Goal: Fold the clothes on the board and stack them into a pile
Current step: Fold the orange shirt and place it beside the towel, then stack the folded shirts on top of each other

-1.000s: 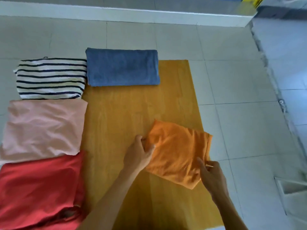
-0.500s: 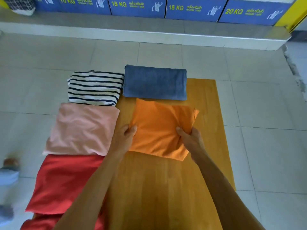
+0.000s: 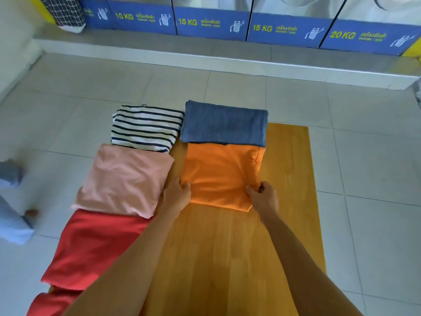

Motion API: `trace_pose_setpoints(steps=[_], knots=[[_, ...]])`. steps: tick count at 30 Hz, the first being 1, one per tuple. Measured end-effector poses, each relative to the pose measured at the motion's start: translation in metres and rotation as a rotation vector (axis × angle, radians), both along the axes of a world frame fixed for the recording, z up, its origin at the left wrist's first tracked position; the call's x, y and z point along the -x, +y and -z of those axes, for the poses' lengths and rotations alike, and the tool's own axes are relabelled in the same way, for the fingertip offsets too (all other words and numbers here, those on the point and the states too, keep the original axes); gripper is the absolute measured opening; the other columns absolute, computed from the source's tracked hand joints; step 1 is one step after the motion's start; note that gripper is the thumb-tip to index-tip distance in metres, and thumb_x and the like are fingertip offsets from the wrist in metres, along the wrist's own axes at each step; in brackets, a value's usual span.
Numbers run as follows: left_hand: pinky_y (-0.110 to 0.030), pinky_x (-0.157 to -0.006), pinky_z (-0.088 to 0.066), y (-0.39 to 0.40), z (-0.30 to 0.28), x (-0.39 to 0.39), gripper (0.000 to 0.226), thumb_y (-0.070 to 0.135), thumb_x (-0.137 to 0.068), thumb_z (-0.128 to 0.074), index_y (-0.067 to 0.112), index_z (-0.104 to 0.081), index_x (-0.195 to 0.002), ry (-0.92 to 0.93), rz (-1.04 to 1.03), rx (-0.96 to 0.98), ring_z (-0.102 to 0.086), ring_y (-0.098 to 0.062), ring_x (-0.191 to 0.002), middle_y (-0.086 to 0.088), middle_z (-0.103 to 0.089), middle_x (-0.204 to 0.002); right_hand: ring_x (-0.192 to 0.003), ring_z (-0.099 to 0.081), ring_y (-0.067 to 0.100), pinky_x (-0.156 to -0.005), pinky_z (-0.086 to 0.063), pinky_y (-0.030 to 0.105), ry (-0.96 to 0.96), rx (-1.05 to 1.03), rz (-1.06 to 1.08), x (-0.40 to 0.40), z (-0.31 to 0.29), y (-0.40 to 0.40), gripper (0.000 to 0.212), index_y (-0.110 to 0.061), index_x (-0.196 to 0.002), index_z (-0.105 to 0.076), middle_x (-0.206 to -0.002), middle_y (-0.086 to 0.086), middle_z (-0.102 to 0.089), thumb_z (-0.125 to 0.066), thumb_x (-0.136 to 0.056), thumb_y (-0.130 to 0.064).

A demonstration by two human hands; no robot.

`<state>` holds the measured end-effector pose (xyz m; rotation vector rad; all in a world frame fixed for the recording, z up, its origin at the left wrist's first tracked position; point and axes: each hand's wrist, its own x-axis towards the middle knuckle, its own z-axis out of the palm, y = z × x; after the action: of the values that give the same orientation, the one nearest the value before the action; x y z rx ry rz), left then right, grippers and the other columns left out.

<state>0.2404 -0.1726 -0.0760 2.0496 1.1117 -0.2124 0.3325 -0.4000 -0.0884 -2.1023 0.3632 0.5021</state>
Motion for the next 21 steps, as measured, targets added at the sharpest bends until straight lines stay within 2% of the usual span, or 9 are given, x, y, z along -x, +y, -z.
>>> trace_pose_setpoints(steps=[2,4,8,11,13,16,18,21], knots=[[-0.033,-0.079,-0.039,-0.002,-0.002,-0.001,0.042,0.035,-0.097,-0.046,0.007,-0.051,-0.129,0.012,-0.005,-0.002,-0.057,-0.031,-0.100,-0.018,-0.057,-0.126,-0.059,-0.049,0.014,-0.048,-0.032,0.029,-0.005,-0.005,-0.007,-0.001,0.000,0.000,0.024,-0.018,-0.074,-0.054,-0.067,-0.003,-0.053,-0.072,-0.083,-0.032],[-0.031,-0.080,-0.035,-0.003,-0.003,-0.001,0.044,0.034,-0.098,-0.045,0.005,-0.049,-0.132,0.014,-0.011,-0.010,-0.053,-0.036,-0.116,-0.018,-0.055,-0.130,-0.059,-0.049,0.014,-0.048,-0.032,0.029,-0.010,-0.003,-0.011,-0.002,0.000,-0.002,0.024,-0.017,-0.075,-0.056,-0.066,-0.003,-0.054,-0.073,-0.082,-0.033],[-0.034,-0.083,-0.040,-0.005,-0.003,-0.002,0.045,0.033,-0.099,-0.045,0.005,-0.048,-0.134,0.006,-0.025,-0.008,-0.054,-0.035,-0.115,-0.018,-0.055,-0.130,-0.060,-0.052,0.014,-0.048,-0.034,0.028,-0.008,0.007,-0.008,-0.003,0.001,-0.002,0.025,-0.015,-0.077,-0.059,-0.069,-0.002,-0.057,-0.073,-0.081,-0.035],[-0.031,-0.079,-0.039,-0.010,-0.005,-0.002,0.045,0.033,-0.098,-0.046,0.007,-0.047,-0.134,-0.005,-0.076,0.011,-0.054,-0.027,-0.099,-0.016,-0.055,-0.129,-0.062,-0.054,0.015,-0.048,-0.035,0.028,-0.014,0.008,-0.003,-0.001,0.001,-0.002,0.025,-0.016,-0.076,-0.058,-0.070,-0.001,-0.060,-0.073,-0.082,-0.036],[-0.030,-0.078,-0.038,-0.015,-0.006,-0.001,0.044,0.032,-0.097,-0.047,0.007,-0.047,-0.133,-0.022,-0.106,0.001,-0.056,-0.028,-0.102,-0.015,-0.056,-0.129,-0.065,-0.056,0.018,-0.050,-0.038,0.029,-0.009,-0.001,0.002,-0.001,0.002,-0.003,0.025,-0.015,-0.078,-0.059,-0.072,0.000,-0.060,-0.073,-0.082,-0.035],[-0.033,-0.092,-0.042,-0.018,-0.009,-0.001,0.050,0.031,-0.096,-0.050,0.007,-0.042,-0.138,-0.036,-0.100,0.012,-0.052,-0.031,-0.122,-0.014,-0.051,-0.138,-0.072,-0.058,0.020,-0.056,-0.042,0.031,0.044,-0.043,-0.010,-0.003,-0.003,-0.002,0.020,-0.014,-0.085,-0.059,-0.086,0.005,-0.065,-0.071,-0.086,-0.030],[-0.037,-0.105,-0.040,-0.016,-0.011,0.003,0.059,0.033,-0.094,-0.052,0.007,-0.035,-0.144,-0.021,0.006,0.014,-0.045,-0.030,-0.130,-0.013,-0.044,-0.145,-0.075,-0.057,0.017,-0.061,-0.045,0.032,0.088,-0.100,-0.006,-0.002,-0.012,0.000,0.017,-0.013,-0.097,-0.058,-0.097,0.008,-0.065,-0.069,-0.089,-0.025],[-0.045,-0.110,-0.034,-0.003,-0.021,0.022,0.062,0.031,-0.093,-0.054,0.008,-0.032,-0.146,-0.086,0.187,-0.075,-0.038,-0.032,-0.134,-0.014,-0.041,-0.142,-0.095,-0.059,0.026,-0.077,-0.047,0.037,0.001,-0.021,0.056,0.011,-0.032,0.006,0.037,-0.011,-0.123,-0.055,-0.109,0.007,-0.061,-0.064,-0.090,-0.025]])
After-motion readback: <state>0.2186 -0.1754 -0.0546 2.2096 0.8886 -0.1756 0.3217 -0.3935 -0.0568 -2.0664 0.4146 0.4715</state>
